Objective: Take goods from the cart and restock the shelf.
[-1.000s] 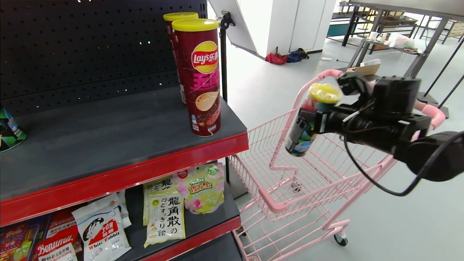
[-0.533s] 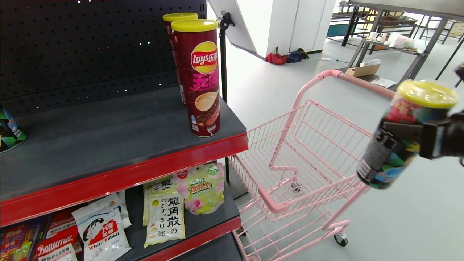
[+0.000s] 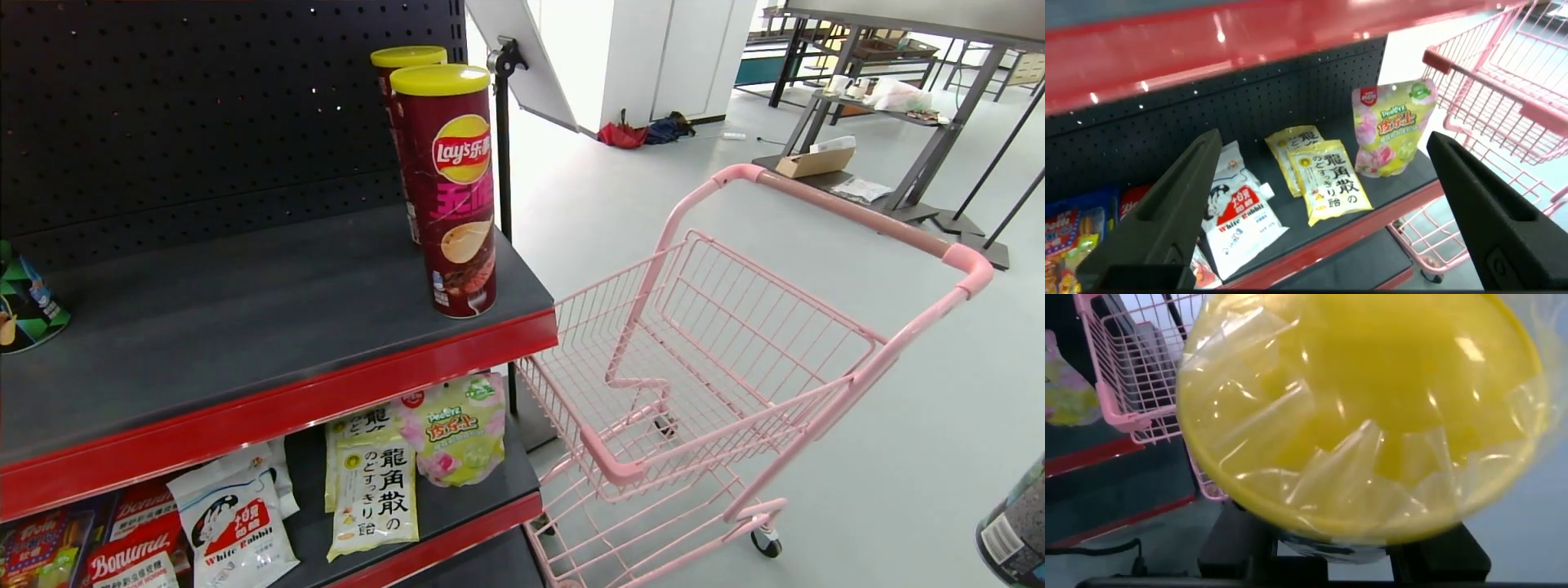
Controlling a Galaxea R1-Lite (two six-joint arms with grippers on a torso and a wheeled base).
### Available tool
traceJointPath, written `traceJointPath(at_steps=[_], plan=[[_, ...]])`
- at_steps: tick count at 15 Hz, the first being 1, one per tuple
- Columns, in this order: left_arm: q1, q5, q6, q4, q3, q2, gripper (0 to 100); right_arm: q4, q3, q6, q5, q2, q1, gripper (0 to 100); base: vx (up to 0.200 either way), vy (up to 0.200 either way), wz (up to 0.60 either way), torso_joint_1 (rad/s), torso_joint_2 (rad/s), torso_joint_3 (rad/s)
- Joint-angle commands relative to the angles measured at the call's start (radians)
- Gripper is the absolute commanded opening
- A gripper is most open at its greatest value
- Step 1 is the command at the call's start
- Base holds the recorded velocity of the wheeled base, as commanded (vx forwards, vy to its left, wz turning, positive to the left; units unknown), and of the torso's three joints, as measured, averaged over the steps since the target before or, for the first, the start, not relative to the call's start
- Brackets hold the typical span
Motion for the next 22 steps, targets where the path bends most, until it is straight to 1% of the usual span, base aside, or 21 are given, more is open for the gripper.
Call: traceJointPath(at_steps=[1,9,22], plan=[[0.001,0.000,0.000,0.000,0.000,0.001,100,-0.003,0.002,-0.005,0.001,-0.027,-0.003,0,0.000,0.000,0.00,0.149,-0.46,-0.290],[0.001,0.000,0.000,0.000,0.000,0.001,100,-0.010,-0.003,-0.014,0.004,0.013,-0.003,0,0.000,0.000,0.00,0.204,-0.55,-0.341],[0.001,0.000,0.000,0.000,0.000,0.001,100,-0.027,0.005,-0.028,0.022,0.073,-0.004,0,0.000,0.000,0.00,0.159,-0.37,-0.217]])
